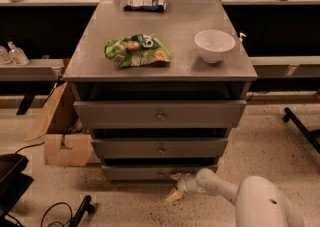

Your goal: Close bottom drawer

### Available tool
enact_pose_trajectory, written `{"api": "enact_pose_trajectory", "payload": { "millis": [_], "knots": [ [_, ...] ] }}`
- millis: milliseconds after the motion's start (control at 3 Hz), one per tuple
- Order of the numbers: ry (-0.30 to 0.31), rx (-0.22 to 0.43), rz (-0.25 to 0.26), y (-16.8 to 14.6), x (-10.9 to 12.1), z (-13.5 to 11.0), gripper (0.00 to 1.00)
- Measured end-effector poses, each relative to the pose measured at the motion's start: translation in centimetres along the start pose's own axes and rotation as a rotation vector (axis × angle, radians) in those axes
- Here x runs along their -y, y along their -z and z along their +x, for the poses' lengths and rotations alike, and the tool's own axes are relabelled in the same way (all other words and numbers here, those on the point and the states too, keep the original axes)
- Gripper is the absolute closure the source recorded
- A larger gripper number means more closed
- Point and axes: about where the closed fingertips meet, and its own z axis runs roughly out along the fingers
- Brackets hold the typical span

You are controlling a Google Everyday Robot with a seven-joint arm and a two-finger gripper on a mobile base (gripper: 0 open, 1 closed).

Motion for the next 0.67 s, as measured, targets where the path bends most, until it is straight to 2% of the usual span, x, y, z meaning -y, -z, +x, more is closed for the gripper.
{"api": "enact_pose_trajectory", "payload": {
  "millis": [333,667],
  "knots": [
    [0.035,-0.027,-0.023,0.0,-0.9,-0.4,0.41],
    [0.142,-0.129,-0.073,1.7,-3.1,-0.5,0.72]
  ]
}}
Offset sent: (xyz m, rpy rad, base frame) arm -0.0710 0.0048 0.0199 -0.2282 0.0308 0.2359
